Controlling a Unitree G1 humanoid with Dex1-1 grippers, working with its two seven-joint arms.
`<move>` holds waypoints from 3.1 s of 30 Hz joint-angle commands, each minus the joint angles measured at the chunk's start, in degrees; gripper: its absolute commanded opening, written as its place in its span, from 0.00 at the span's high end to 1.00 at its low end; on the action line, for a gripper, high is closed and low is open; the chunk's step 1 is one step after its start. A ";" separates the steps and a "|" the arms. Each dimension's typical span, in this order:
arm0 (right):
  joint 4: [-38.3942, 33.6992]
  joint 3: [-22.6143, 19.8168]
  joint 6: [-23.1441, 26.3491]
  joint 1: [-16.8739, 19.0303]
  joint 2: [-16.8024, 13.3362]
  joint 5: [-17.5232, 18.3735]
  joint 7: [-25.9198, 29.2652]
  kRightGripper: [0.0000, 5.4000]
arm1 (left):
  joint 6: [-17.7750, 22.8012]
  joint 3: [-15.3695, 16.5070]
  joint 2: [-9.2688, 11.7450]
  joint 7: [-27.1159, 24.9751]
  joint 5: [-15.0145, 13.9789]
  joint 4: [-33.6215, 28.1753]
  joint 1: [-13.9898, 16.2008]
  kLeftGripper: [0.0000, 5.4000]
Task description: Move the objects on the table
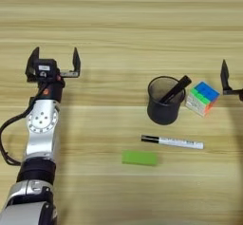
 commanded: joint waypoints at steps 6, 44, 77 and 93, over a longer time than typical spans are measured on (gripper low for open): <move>4.41 0.75 0.44 -3.82 -1.46 -3.20 -4.05 0.00 | 2.70 0.11 -0.48 0.49 -0.86 2.69 -3.31 0.00; -46.70 0.89 29.03 7.60 -16.70 38.13 31.67 0.00 | 6.57 -2.11 -3.85 2.23 -0.22 -4.87 -1.58 0.00; -38.80 24.65 38.64 9.63 -29.20 14.26 72.26 0.03 | 6.78 -4.61 -4.27 3.81 1.77 -8.04 0.20 0.00; -32.86 28.82 38.77 8.77 -25.89 5.35 66.16 0.34 | 7.01 -4.95 -4.10 3.89 2.28 -8.74 0.26 0.00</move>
